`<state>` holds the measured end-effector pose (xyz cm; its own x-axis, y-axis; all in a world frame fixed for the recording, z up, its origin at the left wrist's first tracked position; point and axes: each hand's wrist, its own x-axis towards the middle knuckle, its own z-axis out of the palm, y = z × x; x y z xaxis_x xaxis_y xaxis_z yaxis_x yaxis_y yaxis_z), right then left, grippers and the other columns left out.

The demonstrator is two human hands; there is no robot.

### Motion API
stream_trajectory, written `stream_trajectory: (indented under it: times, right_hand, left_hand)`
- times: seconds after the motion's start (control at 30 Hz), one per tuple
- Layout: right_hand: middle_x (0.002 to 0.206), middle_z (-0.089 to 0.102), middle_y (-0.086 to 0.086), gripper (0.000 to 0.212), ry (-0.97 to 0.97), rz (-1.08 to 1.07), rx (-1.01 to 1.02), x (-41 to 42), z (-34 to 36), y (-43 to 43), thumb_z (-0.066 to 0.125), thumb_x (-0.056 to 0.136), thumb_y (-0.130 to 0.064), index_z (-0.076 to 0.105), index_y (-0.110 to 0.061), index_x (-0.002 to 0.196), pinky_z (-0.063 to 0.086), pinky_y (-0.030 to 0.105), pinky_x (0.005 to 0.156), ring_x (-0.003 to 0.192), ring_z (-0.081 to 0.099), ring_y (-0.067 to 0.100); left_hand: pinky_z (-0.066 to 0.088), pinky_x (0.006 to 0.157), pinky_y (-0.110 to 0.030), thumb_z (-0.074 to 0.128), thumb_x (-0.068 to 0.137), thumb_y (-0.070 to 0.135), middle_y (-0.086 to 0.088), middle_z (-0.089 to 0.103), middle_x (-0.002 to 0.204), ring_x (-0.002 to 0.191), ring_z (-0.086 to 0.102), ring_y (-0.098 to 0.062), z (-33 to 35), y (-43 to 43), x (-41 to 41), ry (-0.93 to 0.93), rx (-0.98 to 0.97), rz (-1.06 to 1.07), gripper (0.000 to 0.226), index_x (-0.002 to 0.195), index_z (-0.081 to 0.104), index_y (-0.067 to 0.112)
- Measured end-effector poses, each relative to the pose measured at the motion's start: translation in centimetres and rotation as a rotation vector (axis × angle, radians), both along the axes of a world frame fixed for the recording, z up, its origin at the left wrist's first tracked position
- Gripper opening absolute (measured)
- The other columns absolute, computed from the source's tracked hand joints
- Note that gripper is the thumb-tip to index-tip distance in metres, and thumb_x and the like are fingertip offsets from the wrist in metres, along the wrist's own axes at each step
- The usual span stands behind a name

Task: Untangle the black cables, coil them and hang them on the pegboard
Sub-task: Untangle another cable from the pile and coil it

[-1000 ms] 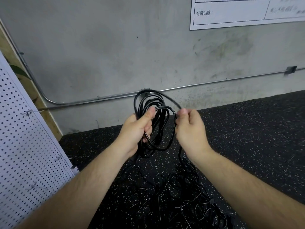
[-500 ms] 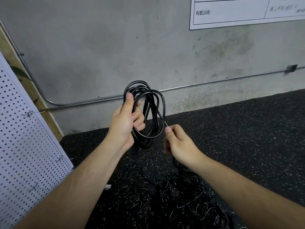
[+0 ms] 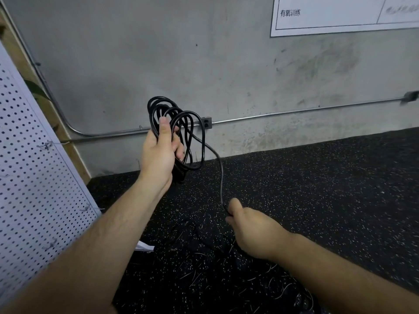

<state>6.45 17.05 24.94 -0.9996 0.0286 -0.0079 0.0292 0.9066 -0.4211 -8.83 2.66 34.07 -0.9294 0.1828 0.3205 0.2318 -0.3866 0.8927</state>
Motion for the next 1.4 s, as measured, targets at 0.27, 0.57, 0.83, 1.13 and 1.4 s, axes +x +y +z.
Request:
stream_trajectory:
  times: [0.27, 0.57, 0.83, 1.13, 1.4]
  right_hand:
    - [0.103, 0.064, -0.007, 0.028, 0.436, 0.212, 0.281, 1.5, 6.4, -1.6, 0.040, 0.103, -0.029, 0.064, -0.026, 0.118, 0.056, 0.038, 0.064, 0.077, 0.067, 0.024]
    - [0.088, 0.069, -0.005, 0.042, 0.709, -0.110, 0.019, 0.5, 8.9, 1.7, 0.051, 0.091, -0.059, 0.064, -0.020, 0.099, 0.052, 0.035, 0.068, 0.077, 0.064, 0.017]
    - [0.071, 0.058, -0.004, 0.023, 0.334, -0.069, -0.570, 0.9, 4.2, 3.8, 0.047, 0.104, -0.038, 0.059, -0.020, 0.095, 0.057, 0.031, 0.063, 0.064, 0.061, 0.010]
    - [0.069, 0.045, -0.010, 0.032, 0.480, -0.161, -0.729, -1.0, 2.8, 2.1, 0.036, 0.107, -0.044, 0.053, -0.022, 0.090, 0.040, 0.035, 0.061, 0.063, 0.042, 0.009]
    - [0.086, 0.054, -0.007, 0.016, 0.494, -0.251, -0.614, -2.7, 5.3, -0.9, 0.042, 0.108, -0.028, 0.050, -0.027, 0.094, 0.037, 0.022, 0.066, 0.072, 0.048, 0.001]
  left_hand:
    - [0.045, 0.052, -0.025, 0.040, 0.105, 0.046, 0.006, 0.040, 0.053, 0.056, 0.063, -0.018, -1.0, 1.2, 1.9, 0.220, -0.378, -0.099, 0.034, 0.092, 0.050, 0.017]
    - [0.029, 0.038, -0.022, 0.065, 0.080, 0.061, 0.002, 0.039, 0.053, 0.035, 0.030, -0.011, -1.2, 2.2, 5.7, 0.059, -0.390, -0.490, 0.044, 0.087, 0.060, 0.018]
    - [0.020, 0.037, -0.018, 0.072, 0.082, 0.037, 0.006, 0.035, 0.048, 0.033, 0.025, -0.005, 1.0, 0.7, 2.4, -0.114, -0.084, -0.317, 0.031, 0.086, 0.053, 0.013]
    - [0.024, 0.039, -0.022, 0.060, 0.084, 0.064, 0.005, 0.032, 0.055, 0.038, 0.026, -0.007, 1.2, -0.4, 0.9, -0.147, 0.002, -0.191, 0.049, 0.083, 0.050, 0.016]
    - [0.021, 0.037, -0.019, 0.061, 0.085, 0.054, 0.007, 0.027, 0.051, 0.034, 0.023, -0.005, 0.2, 1.7, 3.5, -0.211, 0.017, -0.443, 0.039, 0.085, 0.058, 0.015]
